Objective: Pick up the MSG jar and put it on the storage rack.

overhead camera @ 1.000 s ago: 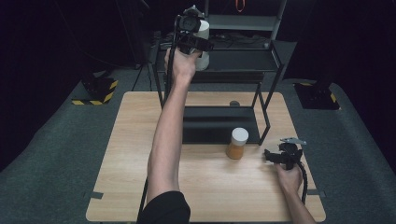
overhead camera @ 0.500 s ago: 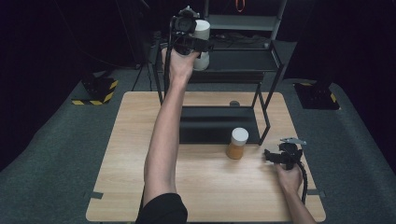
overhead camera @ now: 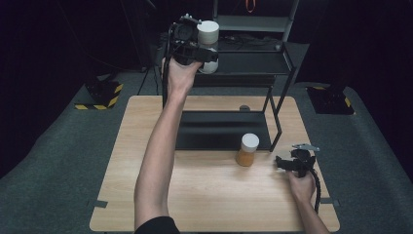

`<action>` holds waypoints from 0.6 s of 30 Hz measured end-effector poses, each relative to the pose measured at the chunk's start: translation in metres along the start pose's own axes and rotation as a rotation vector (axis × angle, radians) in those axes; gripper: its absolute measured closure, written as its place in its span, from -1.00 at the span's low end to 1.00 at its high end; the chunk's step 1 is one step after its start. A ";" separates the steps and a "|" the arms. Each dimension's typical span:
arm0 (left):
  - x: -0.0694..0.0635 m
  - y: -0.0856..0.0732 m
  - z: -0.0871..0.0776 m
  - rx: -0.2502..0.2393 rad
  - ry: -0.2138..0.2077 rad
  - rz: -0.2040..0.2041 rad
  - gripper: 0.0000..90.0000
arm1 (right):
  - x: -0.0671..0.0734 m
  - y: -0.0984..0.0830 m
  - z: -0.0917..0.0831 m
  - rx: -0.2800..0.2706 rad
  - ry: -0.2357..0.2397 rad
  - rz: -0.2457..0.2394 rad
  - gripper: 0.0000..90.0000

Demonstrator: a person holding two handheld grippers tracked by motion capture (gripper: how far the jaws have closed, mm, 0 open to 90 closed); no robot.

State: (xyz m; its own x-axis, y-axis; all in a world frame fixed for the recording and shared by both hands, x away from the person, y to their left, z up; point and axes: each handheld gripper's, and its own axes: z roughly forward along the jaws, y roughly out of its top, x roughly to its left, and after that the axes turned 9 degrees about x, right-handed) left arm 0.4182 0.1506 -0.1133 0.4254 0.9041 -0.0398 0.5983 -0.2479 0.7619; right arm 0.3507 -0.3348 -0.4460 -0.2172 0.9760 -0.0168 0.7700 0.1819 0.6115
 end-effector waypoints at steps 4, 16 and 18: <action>0.000 -0.012 -0.006 0.004 -0.004 0.012 -0.94 | 0.000 0.000 0.000 0.000 0.000 0.000 -0.94; -0.003 -0.049 -0.011 0.007 -0.023 0.067 -0.94 | 0.000 0.000 0.000 0.000 0.000 0.000 -0.94; -0.004 -0.053 -0.012 0.006 -0.027 0.075 -0.94 | 0.000 0.000 0.000 0.000 0.000 0.001 -0.94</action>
State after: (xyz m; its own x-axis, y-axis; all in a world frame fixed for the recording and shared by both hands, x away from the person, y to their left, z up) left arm 0.3769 0.1646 -0.1461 0.4869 0.8735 -0.0005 0.5686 -0.3165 0.7593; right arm 0.3507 -0.3348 -0.4460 -0.2168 0.9761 -0.0165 0.7700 0.1814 0.6117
